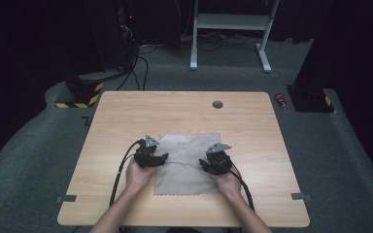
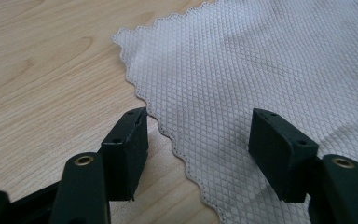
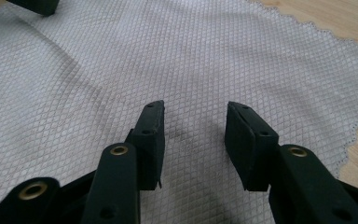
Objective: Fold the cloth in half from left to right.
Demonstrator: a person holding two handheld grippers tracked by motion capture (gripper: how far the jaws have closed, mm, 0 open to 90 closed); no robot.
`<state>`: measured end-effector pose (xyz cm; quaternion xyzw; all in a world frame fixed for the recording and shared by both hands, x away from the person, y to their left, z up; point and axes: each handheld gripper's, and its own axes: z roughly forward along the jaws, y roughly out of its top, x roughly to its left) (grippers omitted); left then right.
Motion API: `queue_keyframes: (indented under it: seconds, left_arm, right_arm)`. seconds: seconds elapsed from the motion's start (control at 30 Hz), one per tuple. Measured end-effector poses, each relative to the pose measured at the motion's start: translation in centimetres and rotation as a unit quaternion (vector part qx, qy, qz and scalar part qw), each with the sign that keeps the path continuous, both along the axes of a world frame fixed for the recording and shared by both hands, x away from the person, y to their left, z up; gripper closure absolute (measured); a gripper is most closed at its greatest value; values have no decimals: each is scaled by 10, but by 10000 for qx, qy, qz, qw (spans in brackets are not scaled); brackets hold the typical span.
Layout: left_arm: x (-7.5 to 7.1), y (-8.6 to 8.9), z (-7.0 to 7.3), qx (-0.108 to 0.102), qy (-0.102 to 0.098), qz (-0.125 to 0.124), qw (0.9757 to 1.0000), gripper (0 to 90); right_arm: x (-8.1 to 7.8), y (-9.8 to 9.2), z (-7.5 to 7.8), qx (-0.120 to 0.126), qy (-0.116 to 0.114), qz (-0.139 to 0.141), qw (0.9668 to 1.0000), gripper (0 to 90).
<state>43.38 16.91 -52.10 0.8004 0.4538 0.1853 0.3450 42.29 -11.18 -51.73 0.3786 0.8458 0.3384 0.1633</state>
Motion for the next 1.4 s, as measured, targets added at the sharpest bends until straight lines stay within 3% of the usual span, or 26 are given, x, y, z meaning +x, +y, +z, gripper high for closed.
queue_keyframes:
  seconds: [0.27,0.53,0.83,0.97,1.0,1.1,1.27,1.4]
  left_arm:
    - [2,11,8,-282,66,144,9995,383]
    - [4,19,18,-269,81,185,9994,366]
    - [9,33,19,-521,162,362,9979,382]
    - [18,35,25,-485,219,343,9980,380]
    - [19,36,27,-573,137,366,9976,380]
    - [26,37,31,-610,205,380,9972,368]
    - [35,39,24,-755,292,540,9953,368]
    - [43,38,14,-707,341,675,9946,370]
  right_arm:
    - [-14,15,4,72,-21,288,9996,578]
    - [-32,34,4,201,14,469,9987,594]
    - [-45,52,1,271,28,652,9975,613]
    - [-50,63,1,305,-30,783,9965,618]
    - [-52,65,2,332,-40,796,9963,621]
    - [-54,69,3,414,-69,849,9955,632]
    - [-61,78,2,476,-70,1032,9935,651]
    - [-65,86,0,391,-46,1212,9918,663]
